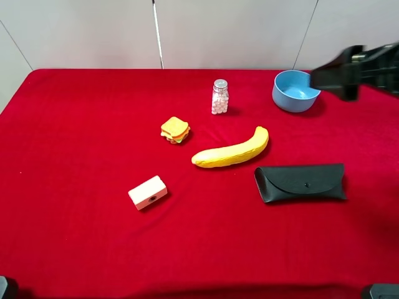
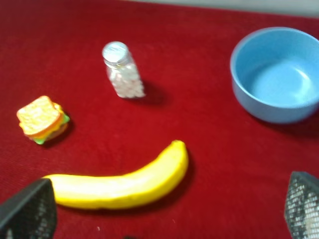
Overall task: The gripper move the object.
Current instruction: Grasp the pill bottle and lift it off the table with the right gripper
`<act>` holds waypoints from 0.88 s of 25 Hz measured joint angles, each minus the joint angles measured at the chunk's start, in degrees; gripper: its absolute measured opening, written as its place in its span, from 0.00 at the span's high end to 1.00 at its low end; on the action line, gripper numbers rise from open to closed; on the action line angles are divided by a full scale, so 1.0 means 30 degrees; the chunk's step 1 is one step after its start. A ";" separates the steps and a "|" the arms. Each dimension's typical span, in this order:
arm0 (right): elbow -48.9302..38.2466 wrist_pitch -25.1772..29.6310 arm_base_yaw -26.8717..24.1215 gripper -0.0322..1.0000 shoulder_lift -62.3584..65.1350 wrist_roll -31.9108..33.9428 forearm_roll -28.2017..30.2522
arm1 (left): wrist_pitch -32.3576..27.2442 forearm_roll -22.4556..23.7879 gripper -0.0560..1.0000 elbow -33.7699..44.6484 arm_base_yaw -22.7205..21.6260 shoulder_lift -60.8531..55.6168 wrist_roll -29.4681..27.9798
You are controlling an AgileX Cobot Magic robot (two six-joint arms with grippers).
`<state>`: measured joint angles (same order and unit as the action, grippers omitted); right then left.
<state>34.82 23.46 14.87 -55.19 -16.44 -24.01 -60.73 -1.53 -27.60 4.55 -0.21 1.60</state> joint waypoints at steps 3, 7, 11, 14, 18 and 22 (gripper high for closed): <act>0.0077 -0.1582 0.1377 0.30 -0.1327 0.0021 0.0000 | 0.0000 0.0000 0.02 0.0000 0.0000 0.0000 0.0000; 0.1084 -0.2136 0.2487 0.30 -0.3057 0.0021 0.0094 | 0.0000 0.0000 0.02 0.0000 0.0000 0.0000 0.0000; 0.2398 -0.2229 0.3111 0.30 -0.4598 0.0021 0.0654 | 0.0000 0.0000 0.02 0.0000 0.0000 0.0000 0.0000; 0.3378 -0.2251 0.3495 0.30 -0.5646 0.0021 0.1161 | 0.0000 0.0000 0.02 0.0000 0.0000 0.0000 0.0000; 0.4578 -0.2251 0.3816 0.30 -0.6826 0.0021 0.1880 | 0.0000 0.0000 0.02 0.0000 0.0000 0.0000 0.0000; 0.5755 -0.2173 0.3866 0.30 -0.8119 0.0021 0.2339 | 0.0000 0.0000 0.02 0.0000 0.0000 0.0000 0.0000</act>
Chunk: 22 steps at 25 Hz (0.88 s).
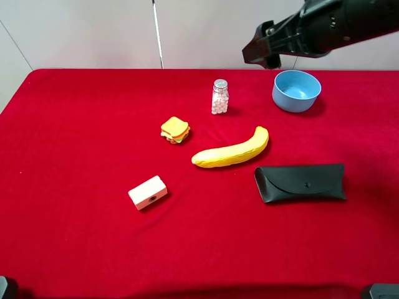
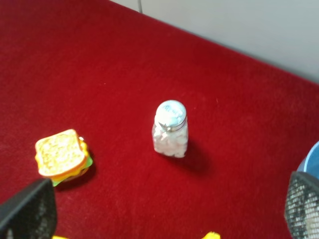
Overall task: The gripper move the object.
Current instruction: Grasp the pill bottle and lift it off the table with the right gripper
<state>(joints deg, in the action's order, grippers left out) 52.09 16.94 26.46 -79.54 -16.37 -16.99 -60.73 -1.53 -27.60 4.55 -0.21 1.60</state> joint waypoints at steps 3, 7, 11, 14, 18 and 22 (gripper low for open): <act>0.0842 0.0210 0.0000 0.30 -0.0977 0.0000 0.0197 | 0.0000 0.0000 0.02 0.0000 0.0000 0.0000 0.0000; 0.2073 0.0275 0.0000 0.30 -0.2417 0.0000 0.0439 | 0.0000 0.0000 0.02 0.0000 0.0000 0.0000 0.0000; 0.3200 0.0275 0.0000 0.30 -0.3789 0.0000 0.0587 | 0.0000 0.0000 0.02 0.0000 0.0000 0.0000 0.0000; 0.3979 0.0275 0.0000 0.30 -0.4862 0.0000 0.0700 | 0.0000 0.0000 0.02 0.0000 0.0000 0.0000 0.0000; 0.5051 0.0356 0.0000 0.30 -0.6251 -0.0015 0.0784 | 0.0000 0.0000 0.02 0.0000 0.0000 0.0000 0.0000; 0.5975 0.0420 0.0000 0.30 -0.7498 -0.0015 0.0835 | 0.0000 0.0000 0.02 0.0000 0.0000 0.0000 0.0000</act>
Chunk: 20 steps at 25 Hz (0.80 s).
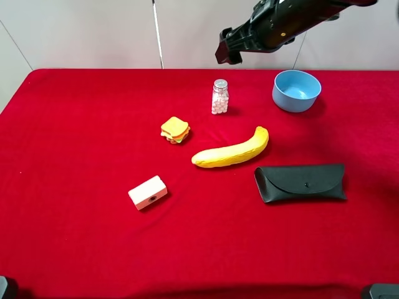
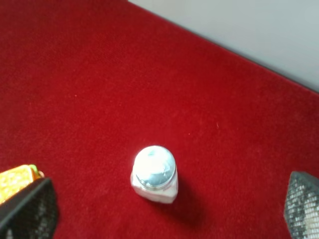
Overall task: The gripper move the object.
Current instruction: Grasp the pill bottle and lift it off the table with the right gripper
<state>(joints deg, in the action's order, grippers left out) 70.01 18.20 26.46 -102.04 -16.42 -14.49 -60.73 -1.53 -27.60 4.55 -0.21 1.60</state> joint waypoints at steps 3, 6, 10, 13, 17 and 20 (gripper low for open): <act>0.0579 0.0000 0.0208 0.30 -0.0956 0.0000 0.0022 | 0.0000 0.0000 0.02 0.0000 0.0000 0.0000 0.0000; 0.1099 -0.0035 0.0571 0.30 -0.1818 0.0000 0.0022 | 0.0000 0.0000 0.02 0.0000 0.0000 0.0000 0.0000; 0.1436 -0.0286 0.0865 0.30 -0.2848 0.0000 -0.0085 | 0.0000 0.0014 0.02 0.0000 0.0000 0.0000 0.0000; 0.1479 -0.0378 0.0888 0.30 -0.3393 0.0000 -0.0220 | 0.0000 0.0034 0.02 0.0000 0.0000 0.0000 0.0000; 0.1479 -0.0899 0.0888 0.30 -0.3981 0.0000 -0.0277 | 0.0000 0.0099 0.02 0.0000 0.0000 0.0000 0.0000; 0.1479 -0.1365 0.0888 0.30 -0.4257 0.0000 -0.0298 | 0.0000 0.0147 0.02 0.0000 0.0000 0.0000 0.0000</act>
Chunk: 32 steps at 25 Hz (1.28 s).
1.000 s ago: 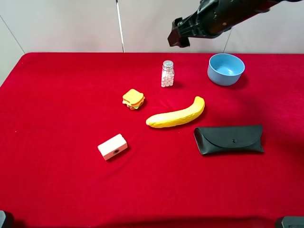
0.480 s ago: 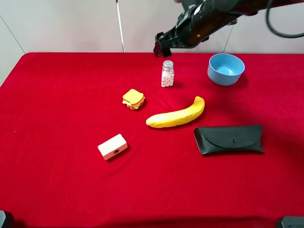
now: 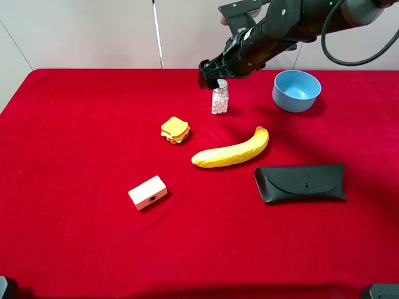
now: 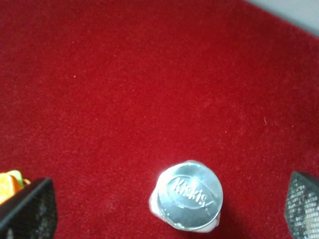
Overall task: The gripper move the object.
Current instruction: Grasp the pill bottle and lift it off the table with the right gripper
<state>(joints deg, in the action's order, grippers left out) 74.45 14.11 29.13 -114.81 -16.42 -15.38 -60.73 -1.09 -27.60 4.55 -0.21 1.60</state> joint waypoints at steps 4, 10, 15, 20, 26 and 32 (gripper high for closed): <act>0.0000 -0.0619 0.0000 0.30 -0.0581 0.0000 -0.0053 | 0.0000 -0.0002 0.02 0.0000 0.0000 0.0000 0.0000; 0.0000 -0.1929 0.0000 0.30 -0.1319 0.0000 -0.0053 | 0.0000 -0.0002 0.02 0.0000 0.0000 0.0000 0.0000; 0.0000 -0.2867 0.0000 0.30 -0.2019 0.0000 -0.0053 | 0.0000 -0.0002 0.02 0.0000 0.0000 0.0000 0.0000; 0.0000 -0.3299 0.0000 0.30 -0.2788 0.0000 -0.0053 | 0.0000 -0.0002 0.02 0.0000 0.0000 0.0000 0.0000; 0.0014 -0.3508 0.0000 0.30 -0.3301 0.0000 -0.0053 | 0.0000 -0.0002 0.02 0.0000 0.0000 0.0000 0.0000; 0.0014 -0.3779 0.0000 0.30 -0.3835 0.0000 -0.0053 | 0.0000 -0.0002 0.02 0.0000 0.0000 0.0000 0.0000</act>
<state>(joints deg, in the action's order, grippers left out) 74.49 2.77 29.13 -126.31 -16.42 -15.54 -60.73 -1.10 -27.60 4.55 -0.21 1.60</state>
